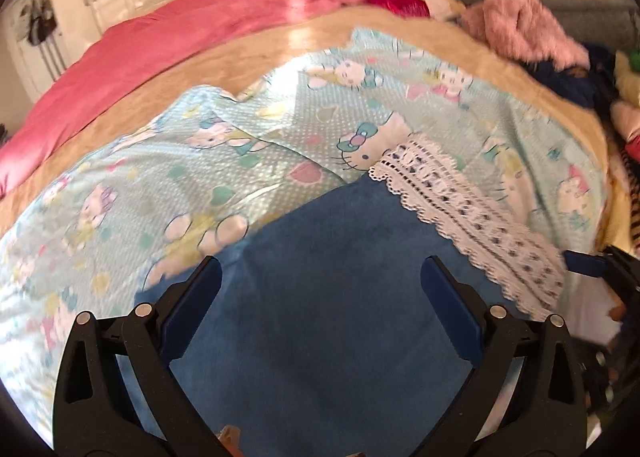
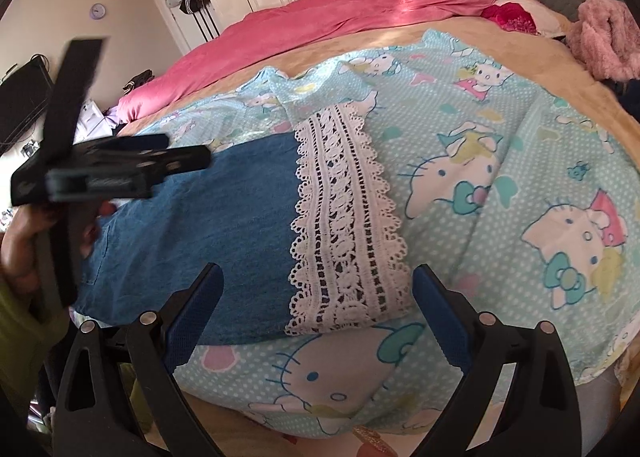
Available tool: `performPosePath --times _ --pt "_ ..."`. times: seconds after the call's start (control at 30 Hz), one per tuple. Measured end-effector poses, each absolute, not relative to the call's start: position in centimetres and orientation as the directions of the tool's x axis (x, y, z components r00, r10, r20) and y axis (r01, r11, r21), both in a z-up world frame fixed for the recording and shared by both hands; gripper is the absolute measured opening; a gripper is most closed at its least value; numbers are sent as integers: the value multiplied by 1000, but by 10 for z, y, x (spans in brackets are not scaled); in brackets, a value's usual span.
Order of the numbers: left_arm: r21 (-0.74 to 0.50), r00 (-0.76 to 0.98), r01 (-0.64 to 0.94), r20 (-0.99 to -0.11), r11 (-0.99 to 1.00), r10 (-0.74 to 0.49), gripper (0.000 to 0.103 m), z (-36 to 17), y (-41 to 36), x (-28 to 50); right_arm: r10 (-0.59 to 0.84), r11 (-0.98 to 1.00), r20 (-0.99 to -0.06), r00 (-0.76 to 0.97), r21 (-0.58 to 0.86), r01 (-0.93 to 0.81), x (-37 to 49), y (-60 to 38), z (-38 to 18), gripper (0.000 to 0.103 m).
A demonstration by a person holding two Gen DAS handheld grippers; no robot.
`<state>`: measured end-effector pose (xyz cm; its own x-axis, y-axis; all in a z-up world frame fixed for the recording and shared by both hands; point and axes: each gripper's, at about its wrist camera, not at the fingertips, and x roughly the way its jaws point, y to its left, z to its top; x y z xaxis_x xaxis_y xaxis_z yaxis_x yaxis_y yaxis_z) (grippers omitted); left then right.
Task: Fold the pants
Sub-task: 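Grasp the white lace trim with the right tool while the left tool pins the jeans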
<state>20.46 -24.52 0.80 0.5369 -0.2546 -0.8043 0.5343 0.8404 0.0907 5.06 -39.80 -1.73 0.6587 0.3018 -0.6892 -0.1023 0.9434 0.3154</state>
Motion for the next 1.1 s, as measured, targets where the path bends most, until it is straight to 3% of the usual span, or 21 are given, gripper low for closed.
performPosePath --times 0.2,0.37,0.5,0.6,0.63,0.67,0.8,0.93,1.1 --pt "15 414 619 -856 785 -310 93 -19 -266 243 327 928 -692 644 365 -78 62 -400 -32 95" --pt "52 403 618 -878 784 -259 93 -43 -270 270 343 916 -678 650 395 -71 66 -402 -33 94" --pt "-12 363 624 -881 781 -303 84 -53 -267 274 337 920 -673 659 384 -78 69 -399 -30 69" --pt "-23 375 629 -866 777 -329 62 -53 -268 268 354 915 -673 649 393 -92 77 -397 -34 69" --pt "-33 375 630 -862 776 -341 48 -53 -269 266 359 915 -674 646 392 -100 79 -395 -36 69" --pt "-42 375 630 -858 776 -351 39 -51 -270 263 356 917 -674 648 384 -106 81 -393 -36 62" --pt "-23 400 615 -852 788 -337 31 -50 -275 255 389 899 -661 641 423 -109 89 -393 -36 32" --pt "-78 401 588 -836 805 -374 28 -44 -264 253 419 888 -639 645 438 -143 92 -385 -23 29" --pt "-202 417 511 -792 835 -447 29 -23 -215 251 427 900 -609 668 357 -250 94 -350 12 29"
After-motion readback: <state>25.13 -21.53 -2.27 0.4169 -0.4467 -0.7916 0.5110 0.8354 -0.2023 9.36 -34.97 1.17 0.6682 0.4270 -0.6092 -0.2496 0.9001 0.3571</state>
